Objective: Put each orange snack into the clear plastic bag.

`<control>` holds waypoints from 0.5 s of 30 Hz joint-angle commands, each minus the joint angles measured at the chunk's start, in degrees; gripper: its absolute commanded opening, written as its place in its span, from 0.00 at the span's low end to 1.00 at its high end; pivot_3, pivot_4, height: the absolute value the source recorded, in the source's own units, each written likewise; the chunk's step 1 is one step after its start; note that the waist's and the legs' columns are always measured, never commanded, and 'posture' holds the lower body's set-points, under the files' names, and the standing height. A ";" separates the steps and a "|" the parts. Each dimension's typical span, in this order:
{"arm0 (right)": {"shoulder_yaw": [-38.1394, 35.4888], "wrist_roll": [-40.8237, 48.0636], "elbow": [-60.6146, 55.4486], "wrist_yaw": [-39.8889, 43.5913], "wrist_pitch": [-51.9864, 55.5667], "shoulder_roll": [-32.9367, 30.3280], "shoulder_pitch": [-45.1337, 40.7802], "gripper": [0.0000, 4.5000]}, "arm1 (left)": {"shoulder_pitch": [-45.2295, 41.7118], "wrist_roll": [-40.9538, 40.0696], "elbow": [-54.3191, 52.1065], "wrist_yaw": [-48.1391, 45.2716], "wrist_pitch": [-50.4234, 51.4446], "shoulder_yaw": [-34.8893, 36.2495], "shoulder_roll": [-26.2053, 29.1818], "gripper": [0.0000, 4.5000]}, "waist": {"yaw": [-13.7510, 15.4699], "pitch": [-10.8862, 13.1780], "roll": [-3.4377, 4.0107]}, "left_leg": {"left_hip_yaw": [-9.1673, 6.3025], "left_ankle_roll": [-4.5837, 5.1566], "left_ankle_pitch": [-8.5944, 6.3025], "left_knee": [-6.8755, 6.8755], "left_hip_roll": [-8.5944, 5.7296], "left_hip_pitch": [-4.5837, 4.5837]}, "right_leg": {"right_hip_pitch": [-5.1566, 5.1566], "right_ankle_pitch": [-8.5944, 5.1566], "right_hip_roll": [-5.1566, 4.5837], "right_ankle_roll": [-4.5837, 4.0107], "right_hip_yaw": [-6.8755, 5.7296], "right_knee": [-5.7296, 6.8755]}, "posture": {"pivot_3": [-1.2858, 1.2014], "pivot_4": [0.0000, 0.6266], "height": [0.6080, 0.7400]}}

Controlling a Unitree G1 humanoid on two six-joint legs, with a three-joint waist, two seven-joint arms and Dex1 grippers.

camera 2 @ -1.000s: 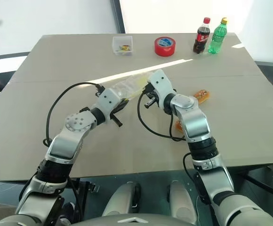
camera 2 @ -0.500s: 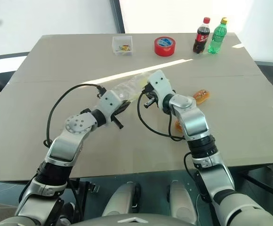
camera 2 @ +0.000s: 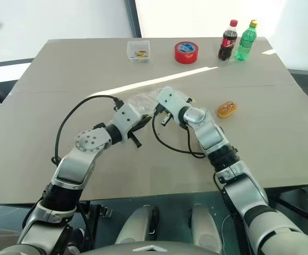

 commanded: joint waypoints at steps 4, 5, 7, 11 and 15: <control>5.43 -8.32 9.84 -2.07 -20.72 -3.04 -4.92 0.63 | -0.81 -0.06 -1.21 -0.03 -1.57 0.31 0.31 0.00 | -0.15 0.00 0.00 | 0.00 -0.01 0.00 -0.01 0.03 0.00 | -0.01 0.00 0.03 0.00 0.02 0.00 | 0.52 0.24 1.00; 7.15 -11.28 11.86 -3.56 -24.13 -3.81 -6.05 0.70 | -0.96 -0.03 -0.94 -0.06 -1.73 0.30 0.31 0.00 | -0.22 0.00 0.00 | -0.01 -0.01 0.00 -0.02 0.04 0.00 | -0.01 0.00 0.04 0.00 0.02 0.00 | 0.52 0.24 1.00; 10.24 -16.64 15.08 -6.05 -29.13 -5.22 -7.90 0.86 | -1.16 0.01 -0.53 -0.11 -1.99 0.25 0.31 0.00 | -0.21 0.01 0.01 | 0.00 -0.01 0.00 -0.03 0.04 0.01 | -0.02 0.00 0.04 -0.01 0.03 0.02 | 0.52 0.24 1.00; 13.30 -23.27 19.33 -9.66 -34.60 -7.49 -10.14 0.99 | -1.44 0.17 -0.06 -0.03 -2.14 0.38 0.40 0.00 | -0.13 0.01 0.02 | -0.01 -0.02 0.01 -0.02 0.03 0.02 | -0.01 0.00 0.03 -0.01 0.03 0.02 | 0.52 0.24 1.00; 9.68 -21.61 17.84 -8.78 -35.70 -9.30 -9.12 0.99 | -1.26 0.82 0.48 0.80 -2.00 0.81 0.72 0.00 | 0.01 0.02 0.02 | -0.02 -0.03 0.02 -0.03 0.03 0.02 | 0.01 -0.01 0.02 -0.03 0.03 0.01 | 0.52 0.24 1.00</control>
